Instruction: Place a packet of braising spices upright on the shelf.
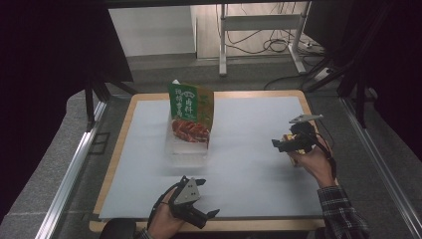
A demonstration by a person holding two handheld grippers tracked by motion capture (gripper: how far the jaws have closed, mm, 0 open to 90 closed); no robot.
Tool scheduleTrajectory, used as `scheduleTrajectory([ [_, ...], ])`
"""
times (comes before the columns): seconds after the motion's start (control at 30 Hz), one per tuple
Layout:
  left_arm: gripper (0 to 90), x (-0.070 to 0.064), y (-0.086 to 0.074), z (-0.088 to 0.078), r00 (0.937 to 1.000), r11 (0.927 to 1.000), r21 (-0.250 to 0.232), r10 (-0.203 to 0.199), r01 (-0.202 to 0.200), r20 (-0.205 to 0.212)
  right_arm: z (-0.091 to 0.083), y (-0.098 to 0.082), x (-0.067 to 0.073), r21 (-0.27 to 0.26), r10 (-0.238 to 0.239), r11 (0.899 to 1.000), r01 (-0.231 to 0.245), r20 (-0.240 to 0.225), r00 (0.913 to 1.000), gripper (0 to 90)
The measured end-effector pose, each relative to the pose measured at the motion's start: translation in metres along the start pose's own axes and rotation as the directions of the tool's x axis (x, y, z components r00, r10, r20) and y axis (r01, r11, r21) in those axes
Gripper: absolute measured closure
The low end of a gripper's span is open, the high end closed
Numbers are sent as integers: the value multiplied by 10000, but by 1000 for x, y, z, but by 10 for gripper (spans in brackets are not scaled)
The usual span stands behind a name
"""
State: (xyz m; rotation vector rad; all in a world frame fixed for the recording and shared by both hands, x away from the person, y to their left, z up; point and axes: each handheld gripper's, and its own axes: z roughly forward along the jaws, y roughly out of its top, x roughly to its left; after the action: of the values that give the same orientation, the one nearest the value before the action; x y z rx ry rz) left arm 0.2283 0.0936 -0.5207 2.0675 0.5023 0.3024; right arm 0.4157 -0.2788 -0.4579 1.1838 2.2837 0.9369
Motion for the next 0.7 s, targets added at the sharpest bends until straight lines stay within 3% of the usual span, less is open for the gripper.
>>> scheduleTrajectory([
  [0.2,12,0,0,0,10000,10000,11,10,-10,11,2,-13,-15,366,514,9979,-535,558,9971,32],
  [0.4,12,0,0,0,10000,10000,33,35,-36,31,9,-25,-26,792,997,9909,-1087,1105,9889,73],
  [0.7,13,0,0,0,10000,10000,53,52,-52,39,22,-34,-29,1463,1003,9814,-1241,1602,9820,93],
])
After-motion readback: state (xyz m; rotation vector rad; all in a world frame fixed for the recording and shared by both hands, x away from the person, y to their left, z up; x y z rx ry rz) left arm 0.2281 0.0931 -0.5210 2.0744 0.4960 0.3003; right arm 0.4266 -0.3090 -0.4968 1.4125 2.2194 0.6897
